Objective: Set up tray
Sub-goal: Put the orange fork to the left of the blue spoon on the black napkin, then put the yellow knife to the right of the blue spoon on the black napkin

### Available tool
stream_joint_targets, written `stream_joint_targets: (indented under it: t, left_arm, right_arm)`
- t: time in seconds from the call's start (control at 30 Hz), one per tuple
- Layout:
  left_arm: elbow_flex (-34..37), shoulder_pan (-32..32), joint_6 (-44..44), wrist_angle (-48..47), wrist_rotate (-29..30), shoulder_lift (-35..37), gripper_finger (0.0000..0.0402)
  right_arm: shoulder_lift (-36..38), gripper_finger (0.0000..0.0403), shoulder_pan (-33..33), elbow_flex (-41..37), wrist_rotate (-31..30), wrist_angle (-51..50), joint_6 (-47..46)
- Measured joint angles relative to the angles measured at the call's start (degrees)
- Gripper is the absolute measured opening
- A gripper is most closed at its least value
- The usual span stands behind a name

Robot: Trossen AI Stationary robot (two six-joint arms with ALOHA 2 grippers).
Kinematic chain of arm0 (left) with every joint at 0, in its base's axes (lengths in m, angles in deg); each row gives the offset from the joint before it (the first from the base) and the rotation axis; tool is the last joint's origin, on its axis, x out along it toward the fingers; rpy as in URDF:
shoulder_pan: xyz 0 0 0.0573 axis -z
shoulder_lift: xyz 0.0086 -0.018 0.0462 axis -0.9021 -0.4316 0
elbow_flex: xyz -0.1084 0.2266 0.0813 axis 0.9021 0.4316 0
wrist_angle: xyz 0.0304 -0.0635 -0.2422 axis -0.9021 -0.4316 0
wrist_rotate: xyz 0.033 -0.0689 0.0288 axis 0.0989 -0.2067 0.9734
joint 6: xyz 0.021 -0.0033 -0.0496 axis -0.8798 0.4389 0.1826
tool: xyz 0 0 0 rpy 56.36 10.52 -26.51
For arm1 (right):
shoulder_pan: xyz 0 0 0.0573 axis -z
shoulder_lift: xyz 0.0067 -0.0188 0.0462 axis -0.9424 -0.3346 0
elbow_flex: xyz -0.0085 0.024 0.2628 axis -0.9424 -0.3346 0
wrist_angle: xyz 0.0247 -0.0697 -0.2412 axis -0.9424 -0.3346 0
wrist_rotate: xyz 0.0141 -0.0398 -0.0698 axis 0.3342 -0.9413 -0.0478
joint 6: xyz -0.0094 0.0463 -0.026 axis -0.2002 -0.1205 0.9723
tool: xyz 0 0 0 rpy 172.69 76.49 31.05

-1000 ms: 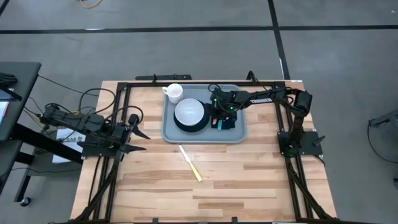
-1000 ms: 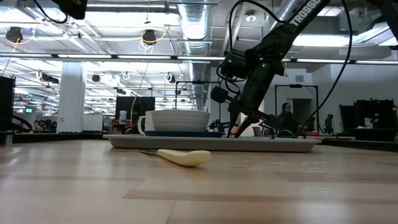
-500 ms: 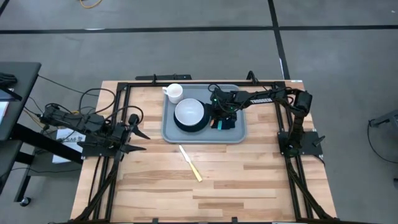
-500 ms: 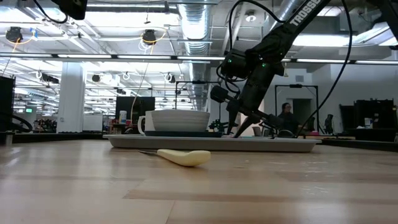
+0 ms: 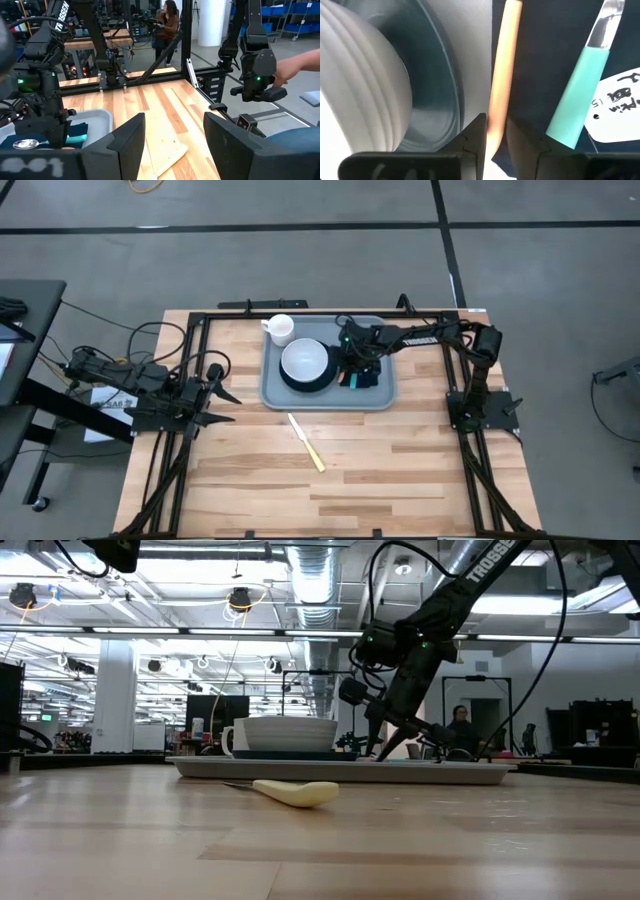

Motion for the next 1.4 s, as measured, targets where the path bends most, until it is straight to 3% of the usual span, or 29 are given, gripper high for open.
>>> stream_joint_targets:
  t: [0.9,1.2,1.4]
  left_arm:
    - [0.0,-0.02,0.0,-0.46,0.04,0.0,0.0191]
    - [0.0,-0.01,-0.14,-0.94,0.04,0.0,0.0191]
    - [0.0,-0.01,-0.34,-2.65,0.04,0.0,0.0191]
  right_arm:
    - [0.39,0.0066,2.3,1.05,1.95,-5.46,4.78]
    - [0.44,0.0066,2.55,9.67,1.19,-17.16,11.9]
    - [0.44,0.0066,-0.4,16.36,-5.0,-30.15,17.77]
